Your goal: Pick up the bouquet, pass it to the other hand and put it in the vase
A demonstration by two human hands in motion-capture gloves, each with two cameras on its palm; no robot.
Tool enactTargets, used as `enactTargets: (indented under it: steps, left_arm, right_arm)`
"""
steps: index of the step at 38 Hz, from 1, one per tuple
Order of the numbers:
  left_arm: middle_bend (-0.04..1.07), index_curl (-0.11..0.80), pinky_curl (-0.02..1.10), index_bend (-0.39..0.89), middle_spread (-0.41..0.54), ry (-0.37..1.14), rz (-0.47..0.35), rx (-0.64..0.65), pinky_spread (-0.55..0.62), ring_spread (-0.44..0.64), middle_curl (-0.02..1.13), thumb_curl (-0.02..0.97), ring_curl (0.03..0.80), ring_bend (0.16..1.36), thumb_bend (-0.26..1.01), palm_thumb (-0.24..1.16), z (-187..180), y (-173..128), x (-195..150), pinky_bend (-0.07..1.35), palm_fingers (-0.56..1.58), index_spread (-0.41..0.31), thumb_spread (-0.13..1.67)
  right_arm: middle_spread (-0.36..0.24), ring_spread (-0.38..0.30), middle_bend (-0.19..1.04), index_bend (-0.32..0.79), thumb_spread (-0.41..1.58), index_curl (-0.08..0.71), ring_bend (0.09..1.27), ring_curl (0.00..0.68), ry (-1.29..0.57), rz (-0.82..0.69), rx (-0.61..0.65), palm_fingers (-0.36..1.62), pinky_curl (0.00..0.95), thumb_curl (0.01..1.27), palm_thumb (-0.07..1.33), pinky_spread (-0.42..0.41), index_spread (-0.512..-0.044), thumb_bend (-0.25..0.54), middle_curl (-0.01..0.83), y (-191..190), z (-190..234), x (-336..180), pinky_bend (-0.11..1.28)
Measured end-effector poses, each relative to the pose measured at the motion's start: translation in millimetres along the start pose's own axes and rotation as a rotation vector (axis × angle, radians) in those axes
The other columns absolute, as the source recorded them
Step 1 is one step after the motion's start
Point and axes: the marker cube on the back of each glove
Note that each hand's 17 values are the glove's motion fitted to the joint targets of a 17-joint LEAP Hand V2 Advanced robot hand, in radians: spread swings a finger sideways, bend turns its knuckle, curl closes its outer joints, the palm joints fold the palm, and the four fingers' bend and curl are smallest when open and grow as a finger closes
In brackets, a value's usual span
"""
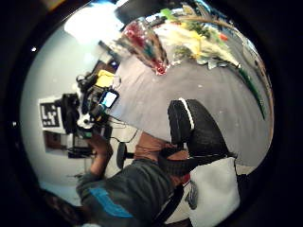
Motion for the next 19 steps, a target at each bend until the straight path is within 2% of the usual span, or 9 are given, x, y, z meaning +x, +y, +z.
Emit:
enactTargets:
  steps: [11,19]
  left_arm:
    - [0.15,0.313,0.34,0.14,0.002,0.039,0.01,0.025,0.32,0.09,0.3,0.27,0.31,0.52,-0.03,0.33,8,-4,14,0.35,0.55,-0.121,1.02]
    - [0.15,0.315,0.36,0.14,0.015,0.042,0.016,0.011,0.31,0.08,0.29,0.275,0.319,0.53,-0.03,0.32,21,-9,23,0.37,0.53,-0.115,1.02]
  right_arm:
    - [0.096,0.22,0.28,0.08,1.22,0.14,0.36,0.264,-0.035,0.138,0.065,0.08,0.376,0.3,0.61,0.319,-0.33,0.101,0.321,-9,15,107,0.71]
    - [0.11,0.238,0.26,0.09,1.19,0.137,0.37,0.263,-0.078,0.271,0.1,0.02,0.385,0.32,0.63,0.324,-0.319,0.058,0.322,-21,40,181,0.75]
